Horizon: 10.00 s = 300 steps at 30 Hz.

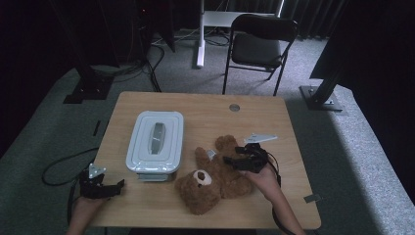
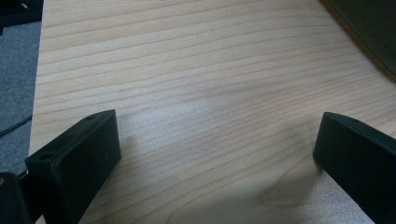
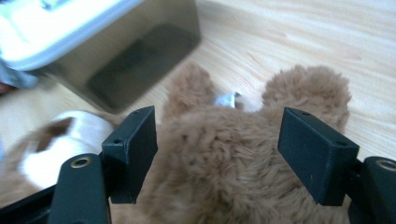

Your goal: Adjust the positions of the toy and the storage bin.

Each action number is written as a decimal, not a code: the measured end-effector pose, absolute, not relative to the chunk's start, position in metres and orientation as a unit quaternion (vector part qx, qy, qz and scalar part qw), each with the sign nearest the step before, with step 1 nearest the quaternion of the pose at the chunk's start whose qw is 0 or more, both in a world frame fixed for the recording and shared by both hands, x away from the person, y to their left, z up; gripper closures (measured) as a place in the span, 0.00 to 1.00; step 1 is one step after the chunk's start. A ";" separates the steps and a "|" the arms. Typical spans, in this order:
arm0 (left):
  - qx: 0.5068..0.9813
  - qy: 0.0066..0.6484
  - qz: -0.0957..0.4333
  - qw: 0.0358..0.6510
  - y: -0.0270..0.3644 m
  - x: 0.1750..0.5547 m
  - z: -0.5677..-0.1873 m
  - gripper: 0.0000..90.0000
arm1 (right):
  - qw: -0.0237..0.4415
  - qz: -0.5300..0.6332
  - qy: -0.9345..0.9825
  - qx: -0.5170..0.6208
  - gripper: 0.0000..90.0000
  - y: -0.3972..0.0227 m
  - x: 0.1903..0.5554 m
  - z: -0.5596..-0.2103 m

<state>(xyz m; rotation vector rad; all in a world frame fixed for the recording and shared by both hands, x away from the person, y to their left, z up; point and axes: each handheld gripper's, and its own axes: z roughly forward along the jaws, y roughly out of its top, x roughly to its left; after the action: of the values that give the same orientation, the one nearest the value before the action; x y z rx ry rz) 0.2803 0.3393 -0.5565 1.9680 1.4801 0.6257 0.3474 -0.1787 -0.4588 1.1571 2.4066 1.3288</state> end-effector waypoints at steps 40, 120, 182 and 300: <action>0.740 0.557 0.235 0.296 0.339 0.280 -0.556 0.02 | 0.227 0.408 0.726 0.504 0.76 -0.199 0.373 -0.460; 0.740 0.556 0.235 0.296 0.339 0.280 -0.556 0.02 | 0.091 0.516 0.733 0.433 0.53 -0.288 0.284 -0.462; 0.741 0.555 0.234 0.296 0.339 0.280 -0.556 0.02 | 0.184 0.409 0.745 0.494 0.73 -0.224 0.380 -0.470; 0.760 0.487 0.223 0.367 0.265 0.369 -0.525 0.01 | 0.078 0.445 0.779 0.434 0.14 -0.073 0.474 -0.523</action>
<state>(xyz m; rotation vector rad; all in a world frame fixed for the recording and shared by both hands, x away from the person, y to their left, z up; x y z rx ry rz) 0.3686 0.2655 -0.5246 1.9534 1.2501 0.5736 0.4742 -0.0734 -0.5229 1.2992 2.3337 1.3340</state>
